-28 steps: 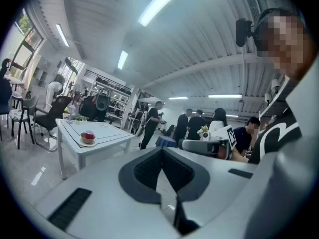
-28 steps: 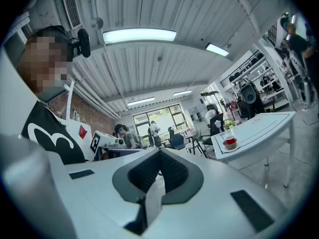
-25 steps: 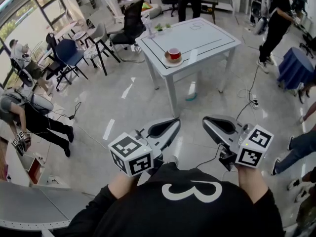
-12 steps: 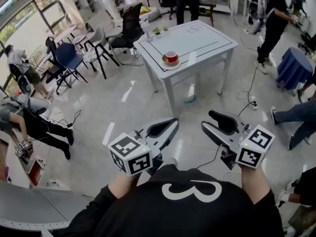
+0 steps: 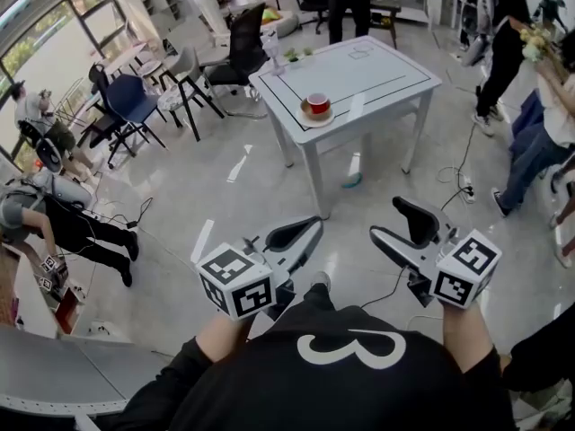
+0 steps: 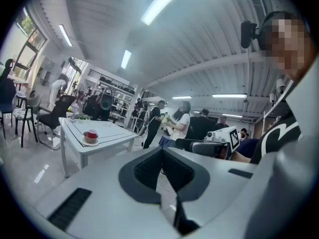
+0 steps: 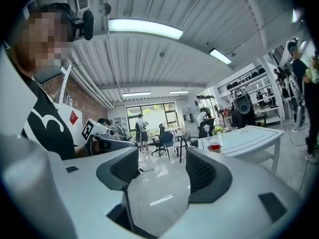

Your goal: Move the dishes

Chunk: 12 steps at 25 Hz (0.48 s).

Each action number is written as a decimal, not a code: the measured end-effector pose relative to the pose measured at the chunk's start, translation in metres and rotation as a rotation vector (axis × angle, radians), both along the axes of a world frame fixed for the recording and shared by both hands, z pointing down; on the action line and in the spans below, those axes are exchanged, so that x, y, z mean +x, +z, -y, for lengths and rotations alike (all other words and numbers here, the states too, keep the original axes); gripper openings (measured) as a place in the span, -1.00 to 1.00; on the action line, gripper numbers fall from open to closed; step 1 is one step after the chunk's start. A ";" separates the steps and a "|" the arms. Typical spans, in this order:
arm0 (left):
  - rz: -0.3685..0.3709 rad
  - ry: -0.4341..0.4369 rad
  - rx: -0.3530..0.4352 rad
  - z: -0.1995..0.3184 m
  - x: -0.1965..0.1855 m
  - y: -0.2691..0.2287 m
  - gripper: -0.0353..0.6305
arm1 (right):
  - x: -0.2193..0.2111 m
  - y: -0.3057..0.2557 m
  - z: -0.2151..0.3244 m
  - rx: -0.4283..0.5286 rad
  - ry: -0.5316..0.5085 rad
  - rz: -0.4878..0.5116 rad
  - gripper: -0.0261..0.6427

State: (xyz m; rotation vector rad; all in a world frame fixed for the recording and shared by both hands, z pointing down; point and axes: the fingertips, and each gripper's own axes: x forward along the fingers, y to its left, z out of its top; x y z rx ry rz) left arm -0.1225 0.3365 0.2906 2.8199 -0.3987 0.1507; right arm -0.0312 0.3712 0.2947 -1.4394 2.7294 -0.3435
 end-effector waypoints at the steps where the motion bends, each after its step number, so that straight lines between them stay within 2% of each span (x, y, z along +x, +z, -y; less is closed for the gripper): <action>1: -0.001 -0.002 -0.003 0.003 0.000 0.001 -0.88 | 0.001 0.001 0.003 -0.003 0.000 0.004 -0.06; 7: -0.001 -0.010 -0.020 0.028 0.001 0.009 -0.88 | 0.004 0.009 0.033 -0.035 -0.003 0.017 -0.09; 12: -0.008 -0.022 -0.053 0.076 0.008 0.022 -0.88 | 0.013 0.023 0.080 -0.074 -0.006 0.026 -0.10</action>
